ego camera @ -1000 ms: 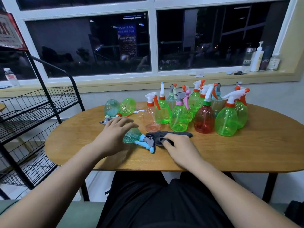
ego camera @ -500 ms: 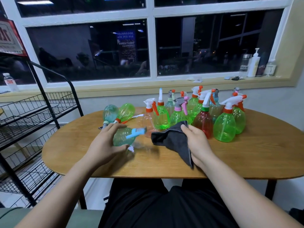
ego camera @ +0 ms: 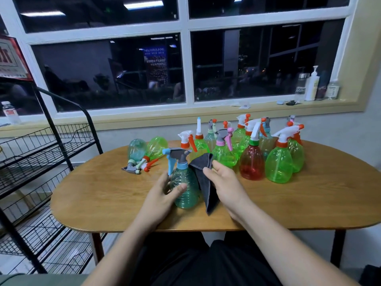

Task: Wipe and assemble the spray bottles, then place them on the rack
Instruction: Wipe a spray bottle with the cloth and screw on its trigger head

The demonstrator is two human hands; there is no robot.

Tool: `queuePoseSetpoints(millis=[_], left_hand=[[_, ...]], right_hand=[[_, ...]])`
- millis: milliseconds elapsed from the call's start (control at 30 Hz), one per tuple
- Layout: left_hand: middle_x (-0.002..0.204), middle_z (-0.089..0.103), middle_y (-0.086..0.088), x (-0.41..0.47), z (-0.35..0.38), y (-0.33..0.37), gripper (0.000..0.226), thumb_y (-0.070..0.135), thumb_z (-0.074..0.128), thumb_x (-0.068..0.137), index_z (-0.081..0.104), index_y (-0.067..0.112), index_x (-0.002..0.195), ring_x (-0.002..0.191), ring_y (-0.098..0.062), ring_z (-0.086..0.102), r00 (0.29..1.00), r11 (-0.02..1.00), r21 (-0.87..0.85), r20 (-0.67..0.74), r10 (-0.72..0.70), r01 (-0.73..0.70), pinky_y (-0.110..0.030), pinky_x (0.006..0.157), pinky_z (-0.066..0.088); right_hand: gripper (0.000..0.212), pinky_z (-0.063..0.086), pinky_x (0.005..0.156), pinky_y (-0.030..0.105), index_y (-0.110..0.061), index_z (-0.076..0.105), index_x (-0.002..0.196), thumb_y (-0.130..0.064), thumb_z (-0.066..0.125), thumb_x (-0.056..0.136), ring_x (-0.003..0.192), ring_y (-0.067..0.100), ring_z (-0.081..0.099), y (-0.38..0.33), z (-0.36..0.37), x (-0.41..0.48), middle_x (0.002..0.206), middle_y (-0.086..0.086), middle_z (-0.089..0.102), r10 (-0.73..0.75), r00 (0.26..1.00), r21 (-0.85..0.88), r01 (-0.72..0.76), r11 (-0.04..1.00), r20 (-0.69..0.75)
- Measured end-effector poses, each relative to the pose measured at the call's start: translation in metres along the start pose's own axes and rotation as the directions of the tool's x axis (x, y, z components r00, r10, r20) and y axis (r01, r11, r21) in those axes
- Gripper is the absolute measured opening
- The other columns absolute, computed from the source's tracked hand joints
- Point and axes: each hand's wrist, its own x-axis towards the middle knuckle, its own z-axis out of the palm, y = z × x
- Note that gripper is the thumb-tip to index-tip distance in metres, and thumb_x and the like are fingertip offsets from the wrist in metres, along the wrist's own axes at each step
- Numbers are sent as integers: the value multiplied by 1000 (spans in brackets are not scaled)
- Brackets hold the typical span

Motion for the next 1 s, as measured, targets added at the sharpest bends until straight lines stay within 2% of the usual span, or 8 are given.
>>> queuePoseSetpoints(millis=[167, 333, 433, 600, 700, 800, 900, 1000], left_hand=[[136, 70, 16, 1, 8, 4, 55, 28, 73, 100, 52, 32, 151, 128, -5, 64, 1000, 998, 63, 5, 2, -3, -30, 105, 52], [120, 73, 28, 0, 15, 9, 39, 23, 72, 101, 57, 41, 133, 112, 6, 68, 999, 989, 144, -13, 32, -30, -11, 89, 50], [113, 69, 40, -1, 16, 12, 42, 23, 71, 101, 53, 45, 132, 109, 14, 65, 999, 987, 159, -12, 36, -34, -4, 85, 46], [108, 68, 44, -2, 15, 11, 38, 26, 72, 101, 53, 50, 123, 106, 16, 65, 1000, 984, 176, -21, 12, -8, -5, 83, 47], [105, 65, 49, -2, 15, 12, 39, 25, 71, 101, 51, 51, 123, 104, 21, 62, 1000, 981, 192, -15, 25, -22, -2, 82, 44], [113, 69, 40, -1, 15, 10, 37, 30, 71, 101, 54, 51, 125, 108, 13, 65, 1000, 981, 190, -18, 24, -20, -7, 85, 47], [114, 69, 38, -1, 14, 10, 34, 33, 71, 101, 55, 51, 124, 107, 11, 66, 1000, 982, 190, -15, 23, -20, -11, 85, 50], [112, 71, 34, -1, 14, 10, 34, 35, 71, 101, 53, 54, 123, 107, 11, 66, 999, 979, 203, -18, 29, -25, -10, 84, 50]], right_hand=[[29, 59, 95, 36, -13, 68, 130, -6, 45, 113, 112, 22, 75, -16, 16, 0, 118, 7, 79, -42, 999, -1, 42, 999, 31], [30, 54, 103, 42, -3, 68, 129, -4, 45, 111, 110, 25, 73, -27, 16, 3, 123, 17, 76, 16, 1000, 280, -18, 960, 12], [29, 57, 98, 41, 1, 68, 128, -2, 45, 110, 103, 25, 73, -33, 10, 5, 120, 20, 76, 59, 998, 470, -63, 881, 23], [31, 60, 90, 32, -1, 68, 126, -1, 42, 111, 103, 21, 74, -37, 13, 4, 118, 17, 77, 11, 1000, 469, -4, 883, -13], [33, 57, 100, 33, -13, 72, 122, -3, 42, 112, 111, 16, 73, -37, 14, 6, 119, 5, 79, -79, 993, 336, 104, 936, -87], [34, 54, 102, 32, -26, 75, 116, -7, 47, 112, 108, 2, 72, -41, 13, 3, 111, -17, 79, -224, 968, -26, 222, 975, -114], [35, 52, 99, 21, -24, 73, 134, -10, 51, 111, 113, -8, 67, -46, 14, 0, 120, -23, 75, -362, 932, -364, 331, 871, -18], [36, 50, 98, 15, -21, 71, 139, -11, 53, 109, 113, -8, 67, -56, 19, -1, 124, -18, 74, -425, 901, -508, 406, 759, 84]])
